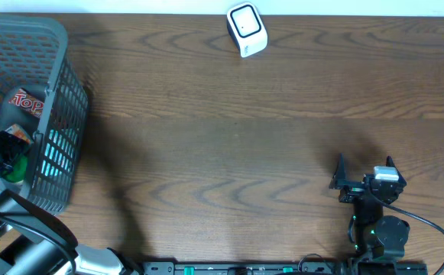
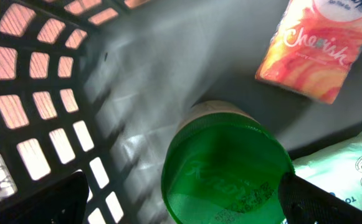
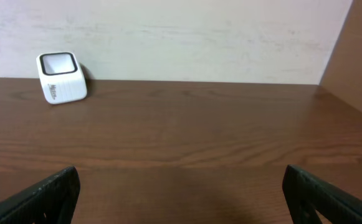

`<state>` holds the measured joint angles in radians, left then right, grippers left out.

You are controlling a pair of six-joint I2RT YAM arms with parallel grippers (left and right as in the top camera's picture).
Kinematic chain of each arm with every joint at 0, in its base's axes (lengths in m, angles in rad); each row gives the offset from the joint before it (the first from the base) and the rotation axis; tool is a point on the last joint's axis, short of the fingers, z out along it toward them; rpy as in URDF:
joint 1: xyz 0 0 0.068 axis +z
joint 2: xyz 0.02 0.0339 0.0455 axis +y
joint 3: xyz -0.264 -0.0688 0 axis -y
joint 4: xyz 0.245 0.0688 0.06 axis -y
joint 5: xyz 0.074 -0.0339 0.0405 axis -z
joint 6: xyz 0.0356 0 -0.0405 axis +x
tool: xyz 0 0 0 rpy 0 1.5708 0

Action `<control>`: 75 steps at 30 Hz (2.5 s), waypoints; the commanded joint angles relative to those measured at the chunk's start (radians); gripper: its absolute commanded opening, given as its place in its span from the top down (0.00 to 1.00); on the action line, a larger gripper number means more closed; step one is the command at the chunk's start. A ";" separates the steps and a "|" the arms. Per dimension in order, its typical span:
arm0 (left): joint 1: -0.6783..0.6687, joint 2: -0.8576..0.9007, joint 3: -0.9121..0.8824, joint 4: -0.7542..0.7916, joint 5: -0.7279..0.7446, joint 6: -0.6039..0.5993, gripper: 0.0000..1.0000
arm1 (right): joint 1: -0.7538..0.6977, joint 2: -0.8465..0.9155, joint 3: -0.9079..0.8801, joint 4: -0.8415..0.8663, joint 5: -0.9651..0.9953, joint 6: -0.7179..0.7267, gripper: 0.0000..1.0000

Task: Scan the item barcode
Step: 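Reach the left gripper into the basket toward the green-lidded jar, then grasp the green-lidded jar with the left gripper and lift it out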

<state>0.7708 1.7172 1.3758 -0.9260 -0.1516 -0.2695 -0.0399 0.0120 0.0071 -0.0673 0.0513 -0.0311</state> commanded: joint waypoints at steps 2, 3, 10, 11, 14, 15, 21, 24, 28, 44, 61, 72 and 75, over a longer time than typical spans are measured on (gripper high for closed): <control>0.005 0.101 -0.014 -0.002 -0.014 -0.005 0.02 | 0.006 -0.006 -0.002 -0.004 -0.001 -0.008 0.01; 0.005 0.112 -0.014 0.000 -0.014 -0.005 0.02 | 0.006 -0.006 -0.002 -0.004 -0.001 -0.008 0.01; 0.005 0.157 -0.013 -0.006 -0.014 -0.014 0.02 | 0.006 -0.006 -0.002 -0.004 -0.001 -0.008 0.01; 0.005 0.153 -0.013 -0.006 -0.014 -0.018 0.02 | 0.006 -0.006 -0.002 -0.004 -0.001 -0.008 0.01; 0.005 0.142 -0.013 -0.002 -0.014 -0.020 0.02 | 0.006 -0.006 -0.002 -0.004 -0.001 -0.008 0.01; 0.005 0.140 -0.013 -0.004 -0.014 -0.020 0.02 | 0.006 -0.006 -0.002 -0.004 -0.001 -0.008 0.01; 0.005 0.138 -0.013 -0.062 -0.014 -0.036 0.02 | 0.006 -0.006 -0.002 -0.004 -0.001 -0.008 0.01; 0.005 0.138 -0.013 -0.098 -0.014 -0.077 0.02 | 0.006 -0.006 -0.002 -0.004 -0.001 -0.008 0.01; 0.005 0.138 -0.013 -0.160 -0.014 -0.183 0.02 | 0.006 -0.006 -0.002 -0.004 -0.001 -0.008 0.01; 0.005 0.138 -0.013 -0.353 0.058 -0.158 0.02 | 0.006 -0.006 -0.002 -0.004 -0.001 -0.008 0.01; 0.005 0.138 -0.077 -0.261 0.061 -0.352 0.02 | 0.006 -0.006 -0.002 -0.003 -0.001 -0.008 0.01; 0.005 0.138 -0.117 -0.177 0.026 -0.414 0.27 | 0.006 -0.006 -0.002 -0.004 -0.001 -0.008 0.01; 0.005 0.138 -0.115 -0.171 -0.021 -0.413 0.30 | 0.006 -0.006 -0.002 -0.004 -0.001 -0.008 0.01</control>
<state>0.7715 1.8755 1.2636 -1.0992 -0.0975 -0.6659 -0.0399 0.0120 0.0071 -0.0669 0.0513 -0.0311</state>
